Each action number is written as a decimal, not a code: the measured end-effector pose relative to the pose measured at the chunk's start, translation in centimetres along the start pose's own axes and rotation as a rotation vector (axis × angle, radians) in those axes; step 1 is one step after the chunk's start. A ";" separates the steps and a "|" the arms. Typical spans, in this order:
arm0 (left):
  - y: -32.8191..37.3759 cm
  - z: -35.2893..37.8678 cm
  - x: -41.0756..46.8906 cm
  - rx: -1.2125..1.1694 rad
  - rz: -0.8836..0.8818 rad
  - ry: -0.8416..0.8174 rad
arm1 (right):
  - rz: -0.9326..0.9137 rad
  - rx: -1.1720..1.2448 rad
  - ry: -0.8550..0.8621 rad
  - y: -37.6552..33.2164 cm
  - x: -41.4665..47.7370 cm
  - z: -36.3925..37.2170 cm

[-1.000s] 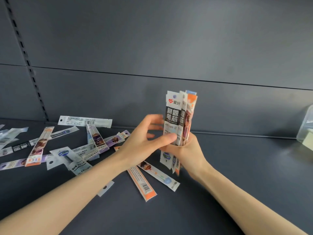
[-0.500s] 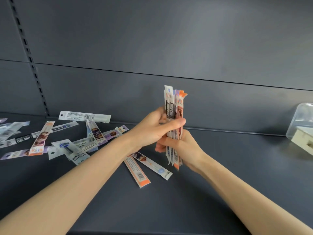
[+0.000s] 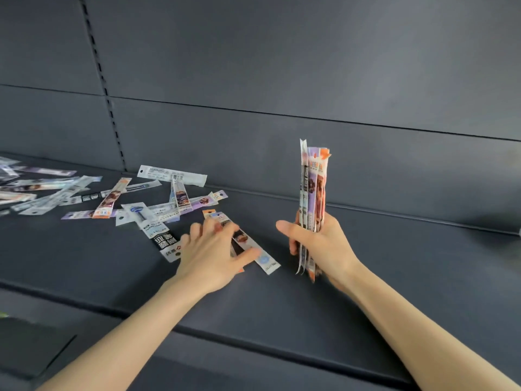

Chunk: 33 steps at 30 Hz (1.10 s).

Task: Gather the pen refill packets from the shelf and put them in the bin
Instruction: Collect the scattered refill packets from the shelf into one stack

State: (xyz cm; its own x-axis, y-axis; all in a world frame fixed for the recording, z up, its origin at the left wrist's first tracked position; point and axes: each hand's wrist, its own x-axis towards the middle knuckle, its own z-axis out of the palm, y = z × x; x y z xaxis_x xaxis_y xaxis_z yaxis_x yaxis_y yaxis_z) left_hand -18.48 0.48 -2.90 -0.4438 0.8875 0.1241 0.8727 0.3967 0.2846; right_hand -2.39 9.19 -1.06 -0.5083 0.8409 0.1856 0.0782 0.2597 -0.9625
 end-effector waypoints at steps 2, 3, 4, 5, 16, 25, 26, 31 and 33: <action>0.1 -0.2 0.0 -0.102 0.030 -0.008 | -0.011 0.024 0.004 -0.1 -0.2 0.2; 0.0 -0.4 -0.1 -0.201 0.053 -0.033 | -0.011 0.029 0.005 -0.1 -0.3 0.2; -0.1 -0.5 -0.1 -0.310 0.071 -0.057 | -0.012 0.023 0.004 -0.2 -0.4 0.2; -0.1 -0.6 -0.1 -0.400 0.070 -0.060 | -0.014 0.013 0.003 -0.2 -0.5 0.2; 1.1 -2.3 -0.1 -0.347 -0.137 -0.130 | -0.014 0.010 0.000 -0.1 -0.5 0.3; 0.1 -2.2 0.8 -0.529 -0.110 -0.161 | -0.038 -0.013 -0.004 -0.2 -0.8 0.5; -0.2 -2.0 0.7 -0.563 -0.106 -0.089 | -0.038 -0.011 0.000 -0.2 -0.8 0.5; -1.2 -2.9 -0.4 -1.058 -0.080 0.086 | 0.032 0.094 0.007 -1.1 -0.5 2.3; -1.6 -3.2 -0.6 -1.181 -0.056 0.058 | 0.058 0.172 -0.011 -1.8 0.1 4.0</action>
State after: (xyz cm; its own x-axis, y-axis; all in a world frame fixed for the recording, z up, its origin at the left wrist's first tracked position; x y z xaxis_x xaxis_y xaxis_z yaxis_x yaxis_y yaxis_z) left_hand -20.28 -1.47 -0.38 -0.5107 0.8516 0.1182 0.1368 -0.0553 0.9891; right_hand -5.98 6.89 -0.14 -0.5166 0.8466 0.1278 -0.0400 0.1252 -0.9913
